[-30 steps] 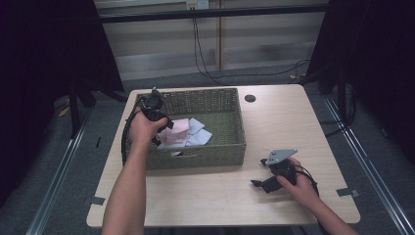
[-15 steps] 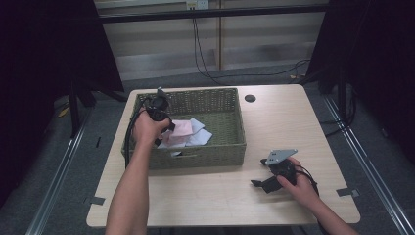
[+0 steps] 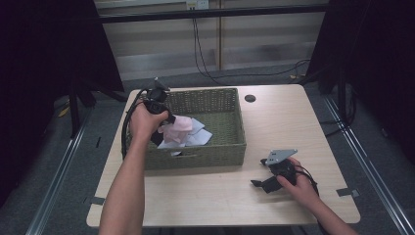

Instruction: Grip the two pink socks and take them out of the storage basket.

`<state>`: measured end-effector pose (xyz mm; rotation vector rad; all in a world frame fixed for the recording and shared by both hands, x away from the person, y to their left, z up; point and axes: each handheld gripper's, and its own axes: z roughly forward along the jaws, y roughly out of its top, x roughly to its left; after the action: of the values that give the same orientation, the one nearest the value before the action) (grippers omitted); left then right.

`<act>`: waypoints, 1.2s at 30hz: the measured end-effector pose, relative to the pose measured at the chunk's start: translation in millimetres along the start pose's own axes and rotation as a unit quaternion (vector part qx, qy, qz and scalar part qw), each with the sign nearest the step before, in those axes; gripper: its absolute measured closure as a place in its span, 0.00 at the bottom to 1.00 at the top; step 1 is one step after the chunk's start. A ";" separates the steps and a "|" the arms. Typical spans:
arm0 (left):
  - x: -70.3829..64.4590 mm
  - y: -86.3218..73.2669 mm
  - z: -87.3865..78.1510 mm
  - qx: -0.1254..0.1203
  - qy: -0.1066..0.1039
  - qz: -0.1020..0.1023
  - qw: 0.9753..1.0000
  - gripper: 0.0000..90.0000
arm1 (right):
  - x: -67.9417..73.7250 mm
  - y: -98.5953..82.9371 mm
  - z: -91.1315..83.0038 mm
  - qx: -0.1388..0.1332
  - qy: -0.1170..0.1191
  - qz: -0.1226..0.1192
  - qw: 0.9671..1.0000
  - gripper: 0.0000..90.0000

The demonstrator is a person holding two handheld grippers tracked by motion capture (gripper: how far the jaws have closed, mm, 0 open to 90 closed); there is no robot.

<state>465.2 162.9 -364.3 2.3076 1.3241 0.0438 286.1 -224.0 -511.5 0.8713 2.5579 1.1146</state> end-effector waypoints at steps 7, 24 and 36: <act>0.4 -2.9 15.3 0.011 -0.002 0.001 1.000 0.97 | 0.0 0.0 0.0 0.000 0.000 0.000 1.000 0.12; -1.7 -1.6 26.1 0.005 -0.007 0.005 1.000 0.95 | -0.2 0.0 0.1 0.000 0.000 -0.001 1.000 0.12; 5.0 -6.5 13.1 -0.017 0.027 0.006 0.999 0.76 | -0.2 0.0 0.1 -0.001 0.000 -0.001 1.000 0.12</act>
<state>466.0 164.7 -379.7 2.3014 1.3247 0.1312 286.3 -224.0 -511.6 0.8686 2.5570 1.1153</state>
